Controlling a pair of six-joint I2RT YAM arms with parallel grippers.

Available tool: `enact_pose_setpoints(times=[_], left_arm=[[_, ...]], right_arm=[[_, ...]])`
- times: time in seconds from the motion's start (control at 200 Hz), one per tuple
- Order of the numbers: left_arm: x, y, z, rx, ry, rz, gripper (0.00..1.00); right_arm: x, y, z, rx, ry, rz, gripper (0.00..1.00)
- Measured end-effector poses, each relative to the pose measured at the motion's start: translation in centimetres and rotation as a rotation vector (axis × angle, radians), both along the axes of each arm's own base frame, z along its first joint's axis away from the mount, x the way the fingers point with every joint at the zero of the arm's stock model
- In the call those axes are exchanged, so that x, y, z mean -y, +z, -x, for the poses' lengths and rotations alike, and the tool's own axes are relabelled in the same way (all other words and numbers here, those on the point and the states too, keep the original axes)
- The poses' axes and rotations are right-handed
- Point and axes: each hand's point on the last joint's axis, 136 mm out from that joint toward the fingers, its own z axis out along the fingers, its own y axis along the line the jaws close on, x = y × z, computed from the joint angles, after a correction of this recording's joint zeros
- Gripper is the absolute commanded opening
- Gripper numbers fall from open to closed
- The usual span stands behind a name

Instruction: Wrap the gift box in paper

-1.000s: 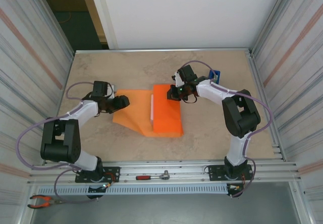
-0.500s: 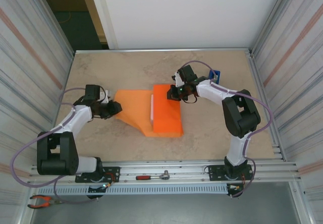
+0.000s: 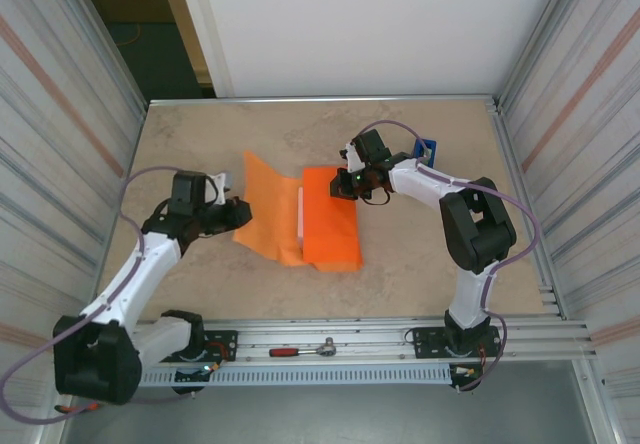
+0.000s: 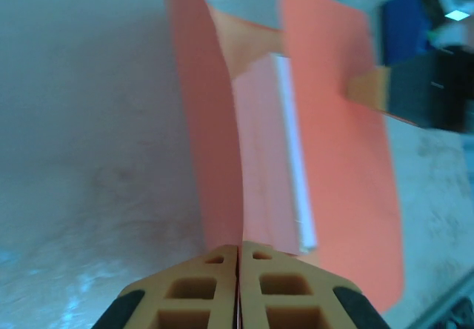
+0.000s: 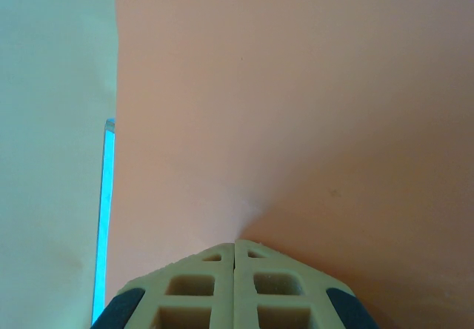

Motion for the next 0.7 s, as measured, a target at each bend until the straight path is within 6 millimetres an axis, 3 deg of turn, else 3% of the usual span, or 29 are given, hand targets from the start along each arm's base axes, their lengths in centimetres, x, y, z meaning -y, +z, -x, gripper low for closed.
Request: enact_pose_setpoints(times=[0.125, 0.326, 0.701], left_arm=[[3.6, 1.2, 1.4, 0.049, -0.107, 0.020, 0.09], [8.6, -0.1, 3.1, -0.005, -0.217, 0.009, 0.09], [16.8, -1.1, 1.5, -0.106, -0.182, 0.065, 0.09]], right_arm=[[0.0, 0.0, 0.0, 0.000, 0.000, 0.000, 0.00], [0.0, 0.0, 0.0, -0.001, -0.002, -0.001, 0.00], [0.0, -0.1, 0.0, -0.002, -0.002, -0.001, 0.00]])
